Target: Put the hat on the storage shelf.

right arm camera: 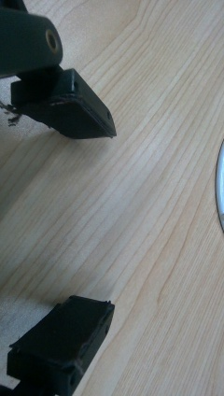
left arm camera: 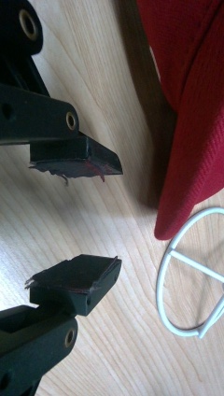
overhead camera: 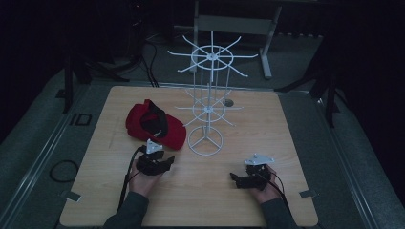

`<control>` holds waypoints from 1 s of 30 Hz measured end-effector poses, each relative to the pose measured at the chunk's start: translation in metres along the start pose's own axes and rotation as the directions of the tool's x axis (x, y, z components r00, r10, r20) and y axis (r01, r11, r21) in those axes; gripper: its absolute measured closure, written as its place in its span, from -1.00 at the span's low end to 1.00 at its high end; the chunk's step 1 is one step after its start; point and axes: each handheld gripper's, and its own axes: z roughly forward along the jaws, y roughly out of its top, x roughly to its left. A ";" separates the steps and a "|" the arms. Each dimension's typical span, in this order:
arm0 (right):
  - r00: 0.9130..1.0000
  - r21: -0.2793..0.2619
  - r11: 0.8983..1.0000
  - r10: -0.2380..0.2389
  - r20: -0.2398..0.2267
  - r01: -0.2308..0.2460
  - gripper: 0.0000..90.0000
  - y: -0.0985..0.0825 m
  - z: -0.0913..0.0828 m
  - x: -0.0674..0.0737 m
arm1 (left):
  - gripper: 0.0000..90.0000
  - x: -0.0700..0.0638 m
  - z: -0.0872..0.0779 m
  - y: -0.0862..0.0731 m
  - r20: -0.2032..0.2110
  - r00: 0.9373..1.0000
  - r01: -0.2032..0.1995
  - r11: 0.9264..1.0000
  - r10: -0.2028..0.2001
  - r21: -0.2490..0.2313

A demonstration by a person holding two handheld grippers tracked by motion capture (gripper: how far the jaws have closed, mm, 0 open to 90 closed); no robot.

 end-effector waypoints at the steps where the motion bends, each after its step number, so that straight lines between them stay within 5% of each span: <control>1: 1.000 0.000 1.000 0.000 0.000 0.000 -0.71 0.000 0.000 0.000 | 0.06 0.000 0.000 0.000 0.000 1.000 0.000 1.000 0.000 0.000; 13: 1.000 0.000 1.000 0.000 0.000 0.000 -0.71 0.000 0.000 0.000 | -0.16 -0.004 0.015 0.014 -0.009 0.997 0.077 0.997 -0.077 -0.004; 19: 1.000 0.000 1.000 0.000 0.000 0.000 -0.71 0.000 0.000 0.000 | -0.19 -0.001 0.020 0.020 -0.012 0.988 0.156 0.987 -0.156 -0.030; 21: 1.000 0.000 1.000 0.000 0.000 0.000 -0.71 0.000 0.000 0.000 | -0.19 0.002 0.021 0.022 0.029 0.978 0.208 0.978 -0.207 -0.023; 23: 1.000 0.000 1.000 0.000 0.000 0.000 -0.71 0.000 0.000 0.000 | -0.16 0.002 0.022 0.025 0.017 0.977 0.211 0.977 -0.211 -0.023; 24: 1.000 0.000 1.000 0.000 0.000 0.000 -0.71 0.000 0.000 0.000 | -0.14 0.003 0.022 0.025 0.014 0.972 0.236 0.971 -0.236 -0.024; 30: 1.000 0.000 1.000 0.000 0.000 0.000 -0.71 0.000 0.000 0.000 | 0.02 0.012 0.014 0.024 -0.005 0.969 0.247 0.969 -0.247 -0.027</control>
